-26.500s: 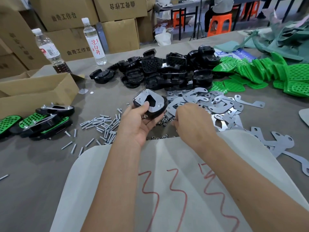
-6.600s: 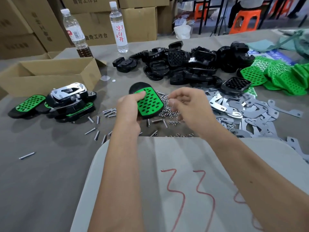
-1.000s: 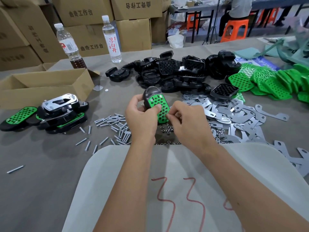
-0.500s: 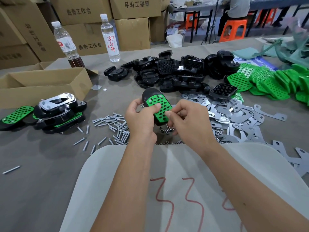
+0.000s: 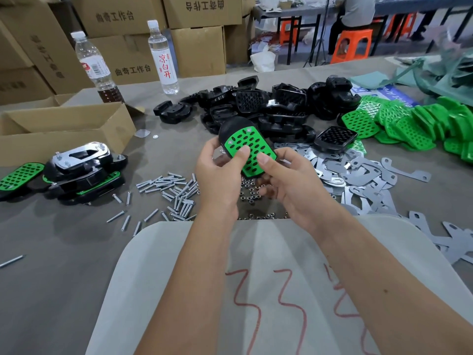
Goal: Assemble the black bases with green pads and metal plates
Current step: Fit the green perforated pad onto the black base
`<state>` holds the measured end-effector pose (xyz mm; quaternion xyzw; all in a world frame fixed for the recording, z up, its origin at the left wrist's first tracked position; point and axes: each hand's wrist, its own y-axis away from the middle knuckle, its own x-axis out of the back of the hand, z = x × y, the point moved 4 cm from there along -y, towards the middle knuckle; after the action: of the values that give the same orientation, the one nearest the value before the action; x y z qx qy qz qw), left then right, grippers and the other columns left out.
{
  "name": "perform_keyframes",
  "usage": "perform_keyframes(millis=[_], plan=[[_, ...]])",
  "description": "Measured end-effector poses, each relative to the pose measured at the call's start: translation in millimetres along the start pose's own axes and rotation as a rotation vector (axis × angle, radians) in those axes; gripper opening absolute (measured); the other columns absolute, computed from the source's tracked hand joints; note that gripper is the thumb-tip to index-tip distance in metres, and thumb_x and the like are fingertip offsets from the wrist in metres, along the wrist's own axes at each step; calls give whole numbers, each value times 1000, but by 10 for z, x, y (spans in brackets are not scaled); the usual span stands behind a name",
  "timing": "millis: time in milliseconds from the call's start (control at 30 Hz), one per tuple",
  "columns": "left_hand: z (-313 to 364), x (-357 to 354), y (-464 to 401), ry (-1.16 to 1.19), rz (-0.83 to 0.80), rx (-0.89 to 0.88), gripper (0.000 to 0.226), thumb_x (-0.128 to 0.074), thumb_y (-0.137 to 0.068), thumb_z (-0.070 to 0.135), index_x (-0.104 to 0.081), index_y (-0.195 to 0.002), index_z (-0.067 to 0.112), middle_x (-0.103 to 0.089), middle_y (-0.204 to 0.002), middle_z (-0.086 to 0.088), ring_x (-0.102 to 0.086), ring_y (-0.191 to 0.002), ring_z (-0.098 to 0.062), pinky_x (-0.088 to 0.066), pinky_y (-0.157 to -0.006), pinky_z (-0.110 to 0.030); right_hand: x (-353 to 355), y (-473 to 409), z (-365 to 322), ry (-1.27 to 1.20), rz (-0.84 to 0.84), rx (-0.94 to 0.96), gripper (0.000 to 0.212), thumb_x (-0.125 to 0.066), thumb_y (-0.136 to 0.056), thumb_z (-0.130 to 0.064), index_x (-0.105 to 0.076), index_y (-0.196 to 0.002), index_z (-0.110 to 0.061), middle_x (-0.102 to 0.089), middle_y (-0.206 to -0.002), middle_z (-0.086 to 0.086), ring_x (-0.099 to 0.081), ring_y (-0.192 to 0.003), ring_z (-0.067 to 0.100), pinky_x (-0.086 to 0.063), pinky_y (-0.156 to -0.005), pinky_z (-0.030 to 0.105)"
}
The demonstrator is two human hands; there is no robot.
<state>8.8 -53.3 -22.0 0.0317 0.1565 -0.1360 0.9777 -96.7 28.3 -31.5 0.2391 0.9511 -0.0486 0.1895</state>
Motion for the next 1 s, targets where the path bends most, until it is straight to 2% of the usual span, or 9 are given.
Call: perform_keyframes(millis=[133, 300, 367, 500, 633, 767, 800, 900, 1000], plan=[[-81, -28, 23, -95, -145, 86, 49, -81, -86, 5, -64, -129, 21, -80, -102, -9, -77, -84, -25, -61, -70, -35, 62, -28, -9, -71, 89, -10, 23, -72, -95, -12, -56, -109, -1, -68, -90, 12, -59, -59, 14, -53, -51, 21], [-85, -2, 11, -147, -128, 66, 36, -79, -85, -1, -69, -118, 10, -80, -87, -1, -75, -69, -14, -51, -51, -20, 73, -20, 38, -20, 94, -69, 19, -72, -95, -10, -54, -100, -7, -70, -88, 11, -56, -55, 12, -49, -47, 19], [-83, 0, 3, -157, -120, 51, 38, -79, -85, -1, -67, -120, 11, -79, -90, -7, -75, -71, -20, -53, -52, -25, 67, -15, 21, -20, 78, -59, 19, -72, -96, -12, -54, -100, -8, -72, -86, 10, -57, -55, 12, -51, -48, 21], [-71, 28, -32, -155, -67, 20, 47, -78, -85, -1, -61, -125, 17, -77, -100, -17, -76, -93, -38, -61, -82, -50, 12, 2, -5, -28, 16, -50, 13, -66, -100, -9, -56, -107, -4, -74, -98, 15, -66, -68, 22, -58, -57, 28], [-115, 43, -45, -150, -99, 82, 48, -77, -86, -1, -60, -124, 22, -78, -102, -15, -76, -94, -38, -57, -76, -43, 16, 1, 29, 73, 82, -28, 14, -63, -101, -4, -54, -109, 2, -76, -103, 15, -76, -75, 29, -59, -57, 32], [-115, 73, -54, -149, -113, 104, 48, -77, -86, 0, -60, -124, 23, -80, -95, -8, -74, -77, -27, -52, -51, -24, 33, -6, 42, 175, 106, 14, 22, -64, -101, -5, -52, -116, 6, -69, -106, 16, -78, -74, 28, -59, -55, 31], [-108, 70, -48, -147, -116, 104, 47, -77, -86, 0, -61, -124, 23, -80, -95, -8, -75, -76, -26, -53, -52, -25, 38, -9, 35, 206, 118, 39, 21, -65, -101, -5, -53, -114, 4, -67, -106, 14, -77, -71, 25, -59, -54, 31], [-128, 29, -11, -129, -134, 139, 41, -73, -89, -2, -65, -117, 27, -80, -101, -10, -77, -94, -34, -63, -80, -51, 65, -15, 34, 388, 219, 133, 16, -70, -97, -4, -56, -104, -9, -66, -103, 10, -74, -65, 19, -62, -57, 39], [-142, 1, -8, -121, -138, 159, 35, -68, -93, -2, -67, -114, 26, -78, -107, -11, -75, -102, -36, -62, -88, -55, 61, -31, 56, 521, 302, 208, 24, -75, -92, -10, -55, -94, -22, -71, -100, 10, -75, -78, 23, -64, -66, 43]])
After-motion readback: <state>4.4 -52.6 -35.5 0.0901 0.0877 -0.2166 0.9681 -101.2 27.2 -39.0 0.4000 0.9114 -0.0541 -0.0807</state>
